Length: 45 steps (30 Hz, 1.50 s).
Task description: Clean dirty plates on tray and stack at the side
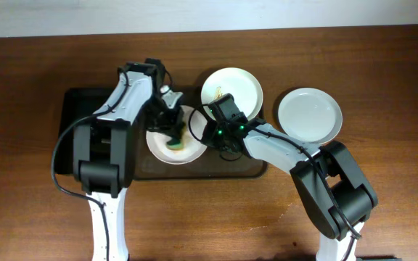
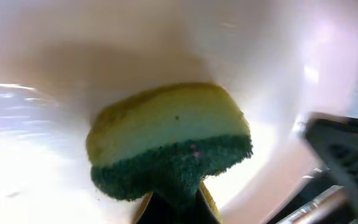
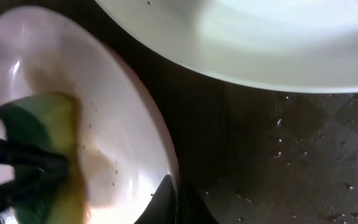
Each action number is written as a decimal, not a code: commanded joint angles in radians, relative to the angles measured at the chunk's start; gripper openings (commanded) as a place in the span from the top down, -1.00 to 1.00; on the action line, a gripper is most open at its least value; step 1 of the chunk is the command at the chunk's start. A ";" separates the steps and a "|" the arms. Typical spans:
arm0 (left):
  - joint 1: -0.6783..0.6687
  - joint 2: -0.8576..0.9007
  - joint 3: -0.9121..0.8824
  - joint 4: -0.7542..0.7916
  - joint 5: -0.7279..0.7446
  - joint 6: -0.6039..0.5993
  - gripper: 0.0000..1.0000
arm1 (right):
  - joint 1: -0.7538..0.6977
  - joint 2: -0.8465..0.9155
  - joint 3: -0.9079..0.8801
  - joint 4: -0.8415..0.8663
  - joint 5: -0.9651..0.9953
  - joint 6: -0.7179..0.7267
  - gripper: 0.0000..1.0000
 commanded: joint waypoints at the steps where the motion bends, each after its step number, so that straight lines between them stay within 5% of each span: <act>1: -0.010 0.026 -0.012 0.045 0.187 0.077 0.99 | -0.006 0.018 -0.010 -0.008 0.023 0.007 0.92; 12: 0.009 0.027 -0.009 0.398 0.085 -0.258 0.99 | -0.006 0.018 -0.010 -0.009 0.023 0.007 0.92; 20: 0.023 0.026 0.100 0.150 -0.461 -0.290 0.99 | -0.006 0.018 -0.010 -0.008 0.020 0.006 0.92; 24: 0.023 0.026 0.174 0.008 -0.612 -0.289 0.99 | -0.006 0.018 -0.010 -0.009 0.020 0.006 0.92; 32: 0.043 0.026 0.534 -0.199 -0.366 -0.248 0.99 | -0.007 0.018 -0.010 -0.013 -0.015 -0.021 0.92; 38: 0.118 0.026 0.781 -0.230 -0.355 -0.248 0.99 | -0.006 0.014 0.054 -0.063 -0.153 -0.197 0.92; 45: 0.151 0.028 0.771 -0.238 -0.359 -0.248 0.99 | -0.024 0.014 0.163 -0.137 -0.690 -0.344 0.92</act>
